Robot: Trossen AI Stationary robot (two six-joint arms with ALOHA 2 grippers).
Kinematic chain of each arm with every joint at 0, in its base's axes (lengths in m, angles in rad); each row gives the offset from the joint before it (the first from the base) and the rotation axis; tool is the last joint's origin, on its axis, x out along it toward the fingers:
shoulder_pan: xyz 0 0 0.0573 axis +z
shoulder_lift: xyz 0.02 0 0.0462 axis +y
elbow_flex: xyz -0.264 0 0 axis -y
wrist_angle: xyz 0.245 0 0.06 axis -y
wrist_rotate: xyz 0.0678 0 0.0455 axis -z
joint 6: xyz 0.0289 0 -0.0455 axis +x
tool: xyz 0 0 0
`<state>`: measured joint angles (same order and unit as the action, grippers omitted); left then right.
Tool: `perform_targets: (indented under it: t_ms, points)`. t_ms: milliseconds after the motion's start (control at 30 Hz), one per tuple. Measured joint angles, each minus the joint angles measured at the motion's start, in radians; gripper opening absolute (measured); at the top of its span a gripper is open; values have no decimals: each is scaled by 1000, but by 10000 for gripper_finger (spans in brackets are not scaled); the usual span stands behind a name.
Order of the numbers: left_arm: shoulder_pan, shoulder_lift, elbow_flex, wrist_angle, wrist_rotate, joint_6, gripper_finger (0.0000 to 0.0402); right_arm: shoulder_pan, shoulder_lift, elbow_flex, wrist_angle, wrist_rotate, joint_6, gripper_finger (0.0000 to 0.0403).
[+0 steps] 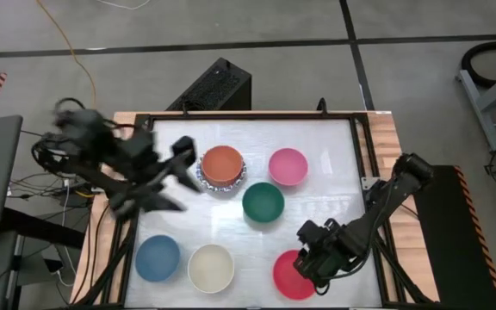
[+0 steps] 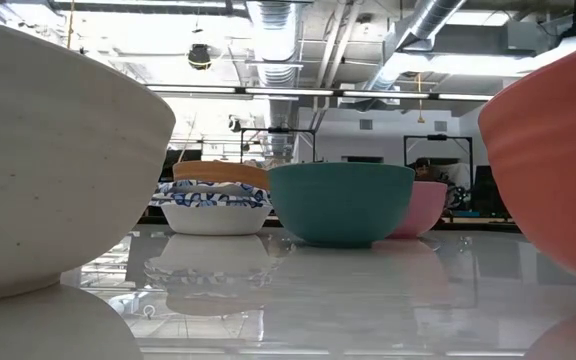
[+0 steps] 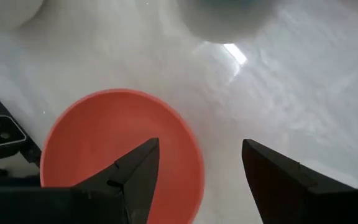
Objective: Nest bowls inside each other
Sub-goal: Stack the orange bowl on top of the brown bowl
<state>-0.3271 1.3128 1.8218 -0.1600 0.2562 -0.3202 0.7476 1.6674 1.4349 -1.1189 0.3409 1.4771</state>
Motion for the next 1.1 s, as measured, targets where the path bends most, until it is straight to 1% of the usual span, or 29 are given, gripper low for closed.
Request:
perform_targets:
  t_ms: [133, 200, 367, 500, 700, 767, 933, 1100]
  points:
    - [-105, 0, 65, 5, 58, 126, 185, -27, 27, 0, 41, -103, -52, 249]
    - [-165, -2, 83, 2, 72, 191, 185, -40, 43, 0, 43, -149, -79, 249]
    - [-312, -15, 87, -5, 66, 319, 185, -81, 66, 0, 33, -236, -147, 249]
    - [-416, -14, 87, -12, 11, 366, 185, -116, 69, 0, 16, -253, -217, 249]
    - [-531, -13, 87, -39, -168, 439, 185, -156, 73, 0, 4, -264, -300, 249]
    - [-562, -13, 87, -40, -208, 451, 185, -162, 73, 0, -6, -266, -317, 249]
    - [-609, -13, 87, -55, -276, 472, 185, -160, 73, 0, -6, -267, -348, 249]
    - [-629, -12, 87, -74, -323, 485, 185, -152, 73, 0, -11, -268, -364, 249]
